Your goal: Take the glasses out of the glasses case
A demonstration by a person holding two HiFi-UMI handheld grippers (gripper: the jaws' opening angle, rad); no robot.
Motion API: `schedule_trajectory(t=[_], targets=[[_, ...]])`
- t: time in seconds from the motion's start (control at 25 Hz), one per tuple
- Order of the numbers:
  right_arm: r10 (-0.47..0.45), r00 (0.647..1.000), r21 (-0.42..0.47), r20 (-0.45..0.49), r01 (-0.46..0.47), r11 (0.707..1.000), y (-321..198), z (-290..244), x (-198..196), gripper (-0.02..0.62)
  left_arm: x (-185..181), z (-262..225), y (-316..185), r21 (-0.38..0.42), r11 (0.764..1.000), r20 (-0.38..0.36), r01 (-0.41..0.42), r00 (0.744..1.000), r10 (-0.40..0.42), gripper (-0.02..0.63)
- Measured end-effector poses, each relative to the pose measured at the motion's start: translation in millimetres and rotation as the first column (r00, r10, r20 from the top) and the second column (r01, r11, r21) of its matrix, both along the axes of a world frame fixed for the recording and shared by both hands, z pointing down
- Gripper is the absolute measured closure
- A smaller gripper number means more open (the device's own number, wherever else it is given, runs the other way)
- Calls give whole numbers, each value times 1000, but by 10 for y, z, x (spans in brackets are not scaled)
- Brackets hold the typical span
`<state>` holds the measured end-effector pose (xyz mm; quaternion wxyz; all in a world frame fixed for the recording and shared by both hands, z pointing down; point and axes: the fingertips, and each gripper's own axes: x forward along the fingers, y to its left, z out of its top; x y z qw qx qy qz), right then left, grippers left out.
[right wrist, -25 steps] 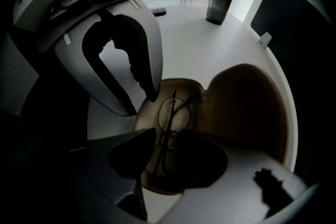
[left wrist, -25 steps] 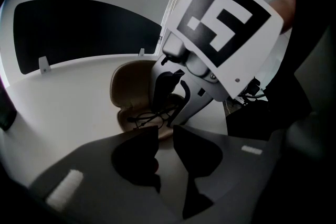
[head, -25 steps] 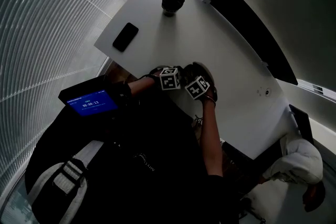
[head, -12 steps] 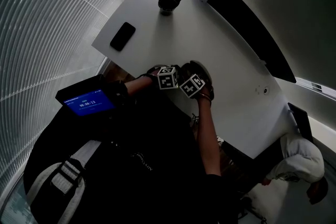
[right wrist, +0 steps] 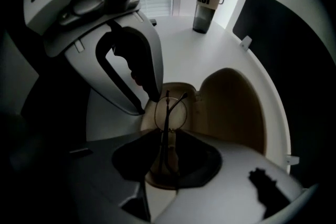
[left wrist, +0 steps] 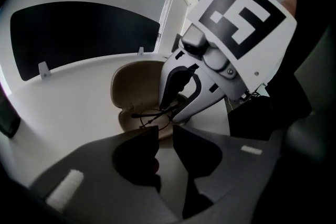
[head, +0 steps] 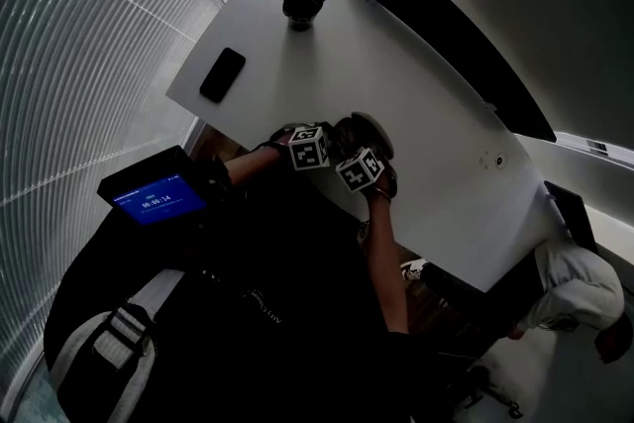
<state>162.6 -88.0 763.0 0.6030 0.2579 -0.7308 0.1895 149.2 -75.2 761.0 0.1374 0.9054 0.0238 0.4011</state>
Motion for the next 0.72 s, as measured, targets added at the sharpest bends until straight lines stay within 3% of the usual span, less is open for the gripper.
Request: schedule_trajectory(t=[0.32,0.52,0.64,0.72], targets=[[46,999,51,23,-47,998,-25,-305,120,492,-16,-42,6,1,1000,7,3,1000,-3,513],[143,983,141,115,-159,977,-89,-698,165,492,-21,-33,3,3,1000,19,2,1000,-2,513],[265,940,197,213,-307,931,-88,-1031,319,492,-31,-31,-1,2,1000,21,10,1000,-10,513],[382,886,218,263,-440,871,6,-1215,570,492,-5,-42,-2,6,1000,18,8,1000,-8,512]])
